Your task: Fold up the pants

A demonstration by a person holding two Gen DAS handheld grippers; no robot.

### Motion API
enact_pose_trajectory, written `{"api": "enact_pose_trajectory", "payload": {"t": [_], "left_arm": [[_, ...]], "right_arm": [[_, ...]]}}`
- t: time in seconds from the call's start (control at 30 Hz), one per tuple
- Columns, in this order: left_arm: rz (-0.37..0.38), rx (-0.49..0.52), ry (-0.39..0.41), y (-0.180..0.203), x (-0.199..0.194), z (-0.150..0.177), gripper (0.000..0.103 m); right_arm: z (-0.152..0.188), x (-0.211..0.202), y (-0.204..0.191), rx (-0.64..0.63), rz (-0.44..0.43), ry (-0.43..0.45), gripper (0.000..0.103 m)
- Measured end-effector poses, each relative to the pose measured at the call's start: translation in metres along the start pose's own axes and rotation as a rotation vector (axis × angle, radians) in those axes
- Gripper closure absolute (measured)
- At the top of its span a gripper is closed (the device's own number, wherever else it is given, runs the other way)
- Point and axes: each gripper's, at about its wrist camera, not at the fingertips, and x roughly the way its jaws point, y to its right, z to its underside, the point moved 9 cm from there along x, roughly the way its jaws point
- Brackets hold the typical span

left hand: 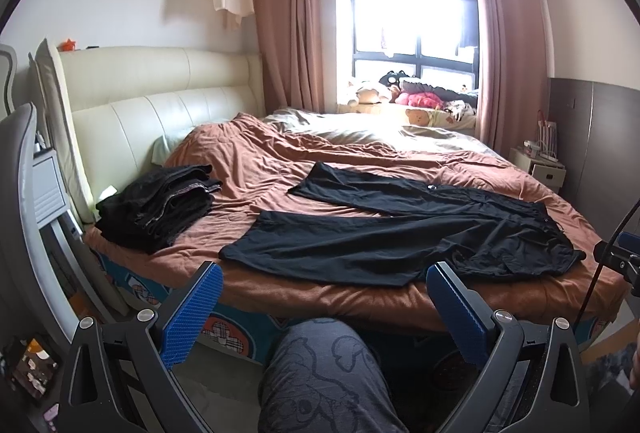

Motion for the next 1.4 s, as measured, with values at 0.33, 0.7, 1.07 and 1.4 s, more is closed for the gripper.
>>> {"api": "enact_pose_trajectory", "payload": {"t": [0.33,0.7,1.07,1.4], "left_arm": [[0.0,0.001,0.005,0.0,-0.002,0.001,0.0],[-0.012,-0.008,-0.004,-0.006,0.001,0.0,0.0],[-0.008,0.007,-0.038,0.003,0.022,0.002,0.0],[0.01,0.026,-0.088,0.026,0.074,0.009,0.0]], "right_arm": [[0.002,0.0,0.001,-0.002,-0.004,0.01,0.0],[0.004,0.003,0.004,0.003,0.001,0.004,0.0],[0.003,0.011,0.01,0.022,0.001,-0.01,0.0],[0.007,0.048,0.043,0.074,0.032,-0.048,0.0]]}}
